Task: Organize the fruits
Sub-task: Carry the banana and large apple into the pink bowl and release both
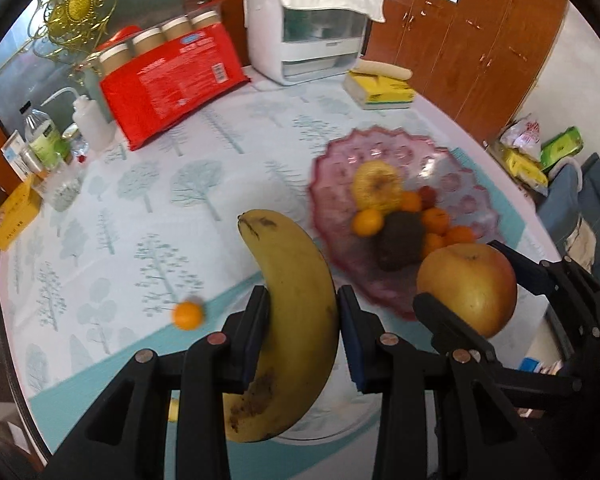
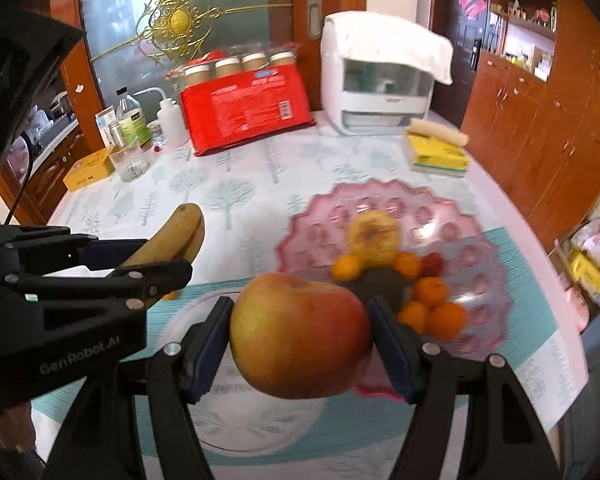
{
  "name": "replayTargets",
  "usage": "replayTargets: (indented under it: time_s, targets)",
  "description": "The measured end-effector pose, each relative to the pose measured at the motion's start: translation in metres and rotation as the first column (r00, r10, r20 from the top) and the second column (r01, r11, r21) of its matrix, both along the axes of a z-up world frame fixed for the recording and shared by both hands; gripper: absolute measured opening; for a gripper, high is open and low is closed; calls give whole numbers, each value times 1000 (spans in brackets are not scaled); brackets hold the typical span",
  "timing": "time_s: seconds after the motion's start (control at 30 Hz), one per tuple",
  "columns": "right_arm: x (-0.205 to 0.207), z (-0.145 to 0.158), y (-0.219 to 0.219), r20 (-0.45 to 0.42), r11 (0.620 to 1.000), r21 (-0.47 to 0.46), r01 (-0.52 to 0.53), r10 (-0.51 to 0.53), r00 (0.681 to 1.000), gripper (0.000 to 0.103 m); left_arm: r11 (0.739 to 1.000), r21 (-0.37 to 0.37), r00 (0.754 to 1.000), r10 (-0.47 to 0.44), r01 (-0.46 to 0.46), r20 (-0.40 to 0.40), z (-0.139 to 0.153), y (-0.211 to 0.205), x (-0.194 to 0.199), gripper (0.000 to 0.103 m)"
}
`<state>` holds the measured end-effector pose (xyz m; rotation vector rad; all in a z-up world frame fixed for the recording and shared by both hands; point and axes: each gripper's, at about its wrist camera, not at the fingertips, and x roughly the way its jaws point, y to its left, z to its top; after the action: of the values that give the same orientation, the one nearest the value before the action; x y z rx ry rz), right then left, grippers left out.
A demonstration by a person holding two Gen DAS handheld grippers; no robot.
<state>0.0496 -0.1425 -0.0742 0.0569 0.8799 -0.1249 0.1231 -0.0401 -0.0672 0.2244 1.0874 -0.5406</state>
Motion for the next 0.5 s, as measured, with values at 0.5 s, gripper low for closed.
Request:
replayTargets:
  time_s: [0.5]
  targets:
    - [18, -23, -155, -57, 996, -5, -84, 84, 995, 69, 987, 63, 985, 153, -149, -74, -33, -123, -9, 34]
